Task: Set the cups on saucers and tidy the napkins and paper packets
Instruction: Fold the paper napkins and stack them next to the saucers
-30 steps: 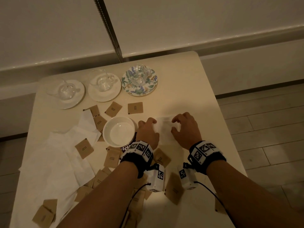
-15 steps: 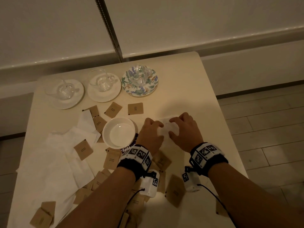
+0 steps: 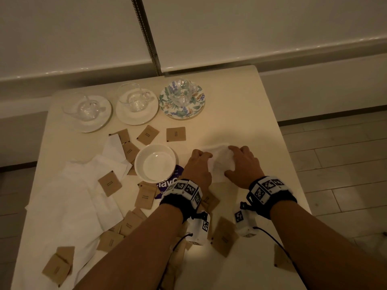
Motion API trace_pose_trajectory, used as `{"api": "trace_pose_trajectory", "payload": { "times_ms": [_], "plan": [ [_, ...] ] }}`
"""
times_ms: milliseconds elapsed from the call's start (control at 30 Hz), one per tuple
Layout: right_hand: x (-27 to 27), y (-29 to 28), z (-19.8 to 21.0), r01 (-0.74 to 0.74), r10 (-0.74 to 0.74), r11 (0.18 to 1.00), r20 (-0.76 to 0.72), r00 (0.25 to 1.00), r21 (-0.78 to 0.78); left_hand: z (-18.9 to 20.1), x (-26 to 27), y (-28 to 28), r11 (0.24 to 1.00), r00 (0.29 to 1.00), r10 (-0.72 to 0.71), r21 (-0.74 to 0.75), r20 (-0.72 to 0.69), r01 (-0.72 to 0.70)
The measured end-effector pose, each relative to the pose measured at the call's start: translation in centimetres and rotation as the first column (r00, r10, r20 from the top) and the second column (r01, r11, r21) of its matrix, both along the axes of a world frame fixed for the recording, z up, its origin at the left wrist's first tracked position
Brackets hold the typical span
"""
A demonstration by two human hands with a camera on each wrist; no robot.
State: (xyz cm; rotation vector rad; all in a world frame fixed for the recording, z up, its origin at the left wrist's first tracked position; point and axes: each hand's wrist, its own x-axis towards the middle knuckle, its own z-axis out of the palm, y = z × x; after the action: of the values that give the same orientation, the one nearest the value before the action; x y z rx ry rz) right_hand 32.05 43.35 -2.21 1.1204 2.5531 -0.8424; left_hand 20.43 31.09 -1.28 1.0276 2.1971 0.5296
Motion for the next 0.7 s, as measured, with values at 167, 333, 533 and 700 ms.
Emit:
{"api": "trace_pose_trajectory", "payload": {
  "times_ms": [167,333,533,700],
  "plan": [
    [-1.3,-2.2,1.8,0.190,-0.162,0.981,-0.342,0.926,0.048,2.8,-0.3,-2.5,0.951,0.991,0.122,0.280,0.053,-0.132],
    [-5.2,-5.6,5.1,0.164,-0.114,0.986,-0.550,0.827,0.042,6.3,-4.7,-6.6,0.866,0.950,0.297,0.390,0.098,-0.311],
    [-8.5,-12.3,8.1,-0.008,-0.006,1.000,-0.622,0.783,-0.020,6.3,-13.9,-13.0,0.828,0.852,0.523,0.242,-0.006,-0.506],
    [-9.9,-19.8,7.8,-0.237,0.157,0.959,-0.410,0.899,-0.153,3.7,-21.1,-17.9,0.781,0.858,0.402,-0.369,-0.321,-0.504]
  ]
}}
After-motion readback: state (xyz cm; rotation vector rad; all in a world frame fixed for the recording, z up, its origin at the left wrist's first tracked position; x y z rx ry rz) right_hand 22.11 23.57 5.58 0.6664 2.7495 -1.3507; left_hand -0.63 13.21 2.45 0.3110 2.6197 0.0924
